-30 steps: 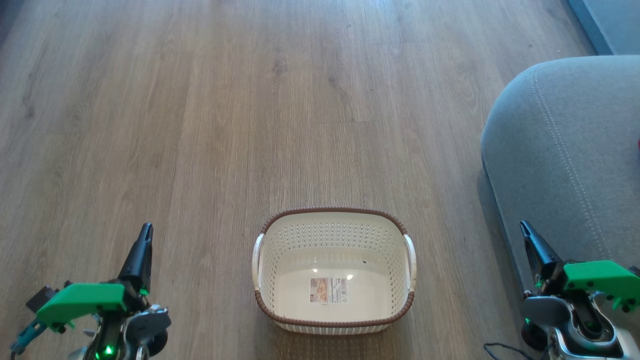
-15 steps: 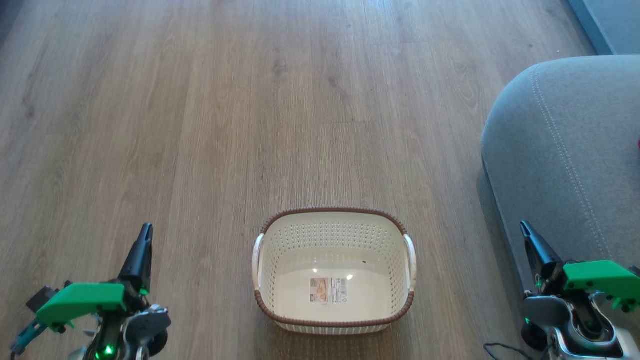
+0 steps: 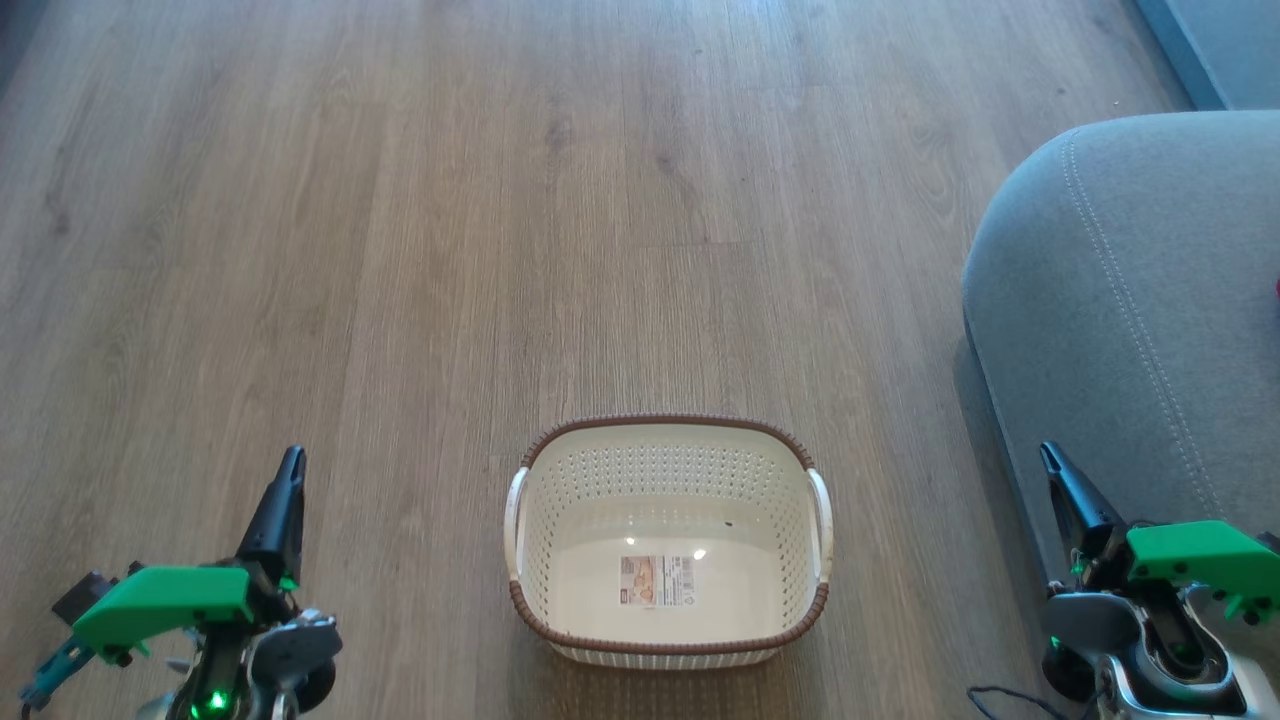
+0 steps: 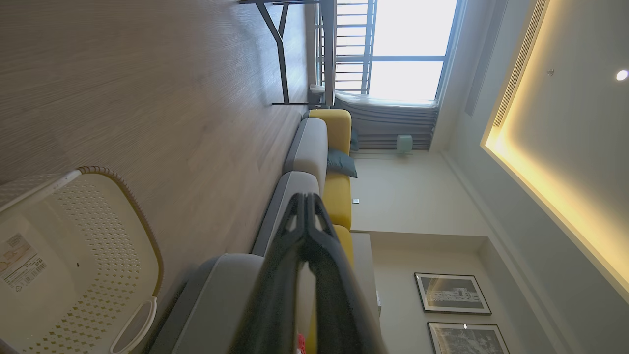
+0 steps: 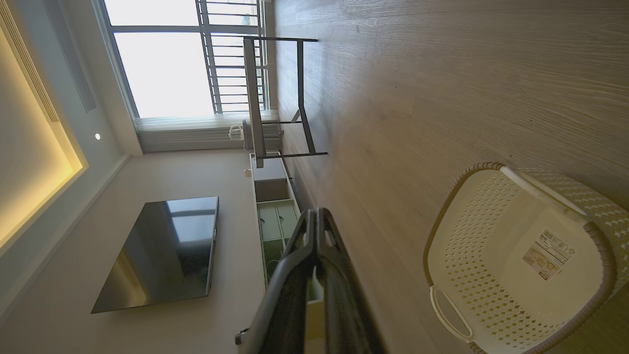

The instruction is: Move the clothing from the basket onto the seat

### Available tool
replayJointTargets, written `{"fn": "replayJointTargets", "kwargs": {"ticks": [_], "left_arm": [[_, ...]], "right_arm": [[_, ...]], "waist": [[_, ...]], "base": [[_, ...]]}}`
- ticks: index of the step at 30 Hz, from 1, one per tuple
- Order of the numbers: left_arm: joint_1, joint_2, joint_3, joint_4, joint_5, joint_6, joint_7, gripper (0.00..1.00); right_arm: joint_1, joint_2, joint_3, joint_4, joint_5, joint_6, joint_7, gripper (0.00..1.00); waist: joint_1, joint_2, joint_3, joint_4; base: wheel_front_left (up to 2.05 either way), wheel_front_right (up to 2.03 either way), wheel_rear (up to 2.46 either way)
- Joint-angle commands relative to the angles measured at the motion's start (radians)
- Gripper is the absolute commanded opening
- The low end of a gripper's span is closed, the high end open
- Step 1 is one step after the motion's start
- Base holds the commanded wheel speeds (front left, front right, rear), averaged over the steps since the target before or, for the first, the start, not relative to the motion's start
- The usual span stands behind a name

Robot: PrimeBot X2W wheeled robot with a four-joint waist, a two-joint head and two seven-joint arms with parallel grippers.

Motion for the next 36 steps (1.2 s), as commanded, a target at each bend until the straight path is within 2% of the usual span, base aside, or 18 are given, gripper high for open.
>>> {"fn": "replayJointTargets", "kwargs": {"ticks": [1,36], "left_arm": [[-0.056,0.008,0.036,-0.034,-0.004,-0.007,0.004,0.0],[-0.056,0.008,0.036,-0.034,-0.004,-0.007,0.004,0.0]], "right_arm": [[-0.015,-0.005,0.017,-0.041,0.006,0.007,0.007,0.0],[-0.015,-0.005,0.017,-0.041,0.006,0.007,0.007,0.0]], "waist": [[0.0,0.0,0.0,0.0],[0.0,0.0,0.0,0.0]], "base": [[0.0,0.0,0.0],[0.0,0.0,0.0]]}}
